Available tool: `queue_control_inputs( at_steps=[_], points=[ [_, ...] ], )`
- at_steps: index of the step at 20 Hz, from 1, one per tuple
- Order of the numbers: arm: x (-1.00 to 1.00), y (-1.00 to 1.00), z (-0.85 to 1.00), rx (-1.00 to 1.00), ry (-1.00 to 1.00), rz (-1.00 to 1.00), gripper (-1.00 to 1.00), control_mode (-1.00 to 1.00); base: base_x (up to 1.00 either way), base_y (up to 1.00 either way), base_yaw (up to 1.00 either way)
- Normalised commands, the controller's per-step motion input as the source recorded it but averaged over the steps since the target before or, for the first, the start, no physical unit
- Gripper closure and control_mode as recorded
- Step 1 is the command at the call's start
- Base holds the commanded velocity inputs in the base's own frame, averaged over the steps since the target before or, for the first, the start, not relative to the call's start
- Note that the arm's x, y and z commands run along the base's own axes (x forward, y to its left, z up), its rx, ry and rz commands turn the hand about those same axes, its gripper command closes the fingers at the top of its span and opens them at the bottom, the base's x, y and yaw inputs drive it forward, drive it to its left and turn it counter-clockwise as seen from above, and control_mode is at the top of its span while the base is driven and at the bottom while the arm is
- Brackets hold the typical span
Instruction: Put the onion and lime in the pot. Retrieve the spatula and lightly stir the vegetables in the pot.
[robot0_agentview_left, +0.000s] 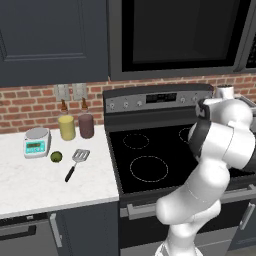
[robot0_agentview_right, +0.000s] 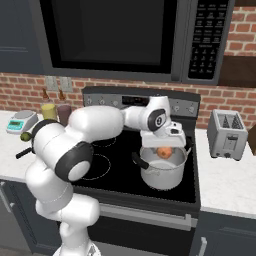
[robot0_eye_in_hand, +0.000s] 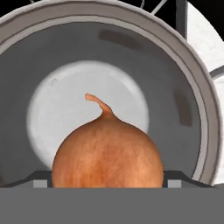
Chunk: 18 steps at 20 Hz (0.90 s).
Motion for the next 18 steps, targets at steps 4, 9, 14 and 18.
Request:
queue_control_inputs(
  at_steps=[4, 9, 14, 18],
  points=[
    [0.00, 0.00, -0.20, 0.00, -0.04, 0.04, 1.00, -1.00, 0.00, 0.00, 0.00],
    [0.00, 0.00, -0.01, 0.00, -0.09, 0.00, -1.00, -1.00, 0.00, 0.00, 0.00],
    [0.00, 0.00, 0.00, 0.00, -0.09, 0.00, -1.00, -1.00, 0.00, 0.00, 0.00],
    [-0.11, 0.02, 0.07, 0.00, -0.14, 0.00, -1.00, -1.00, 0.00, 0.00, 0.00]
  ],
)
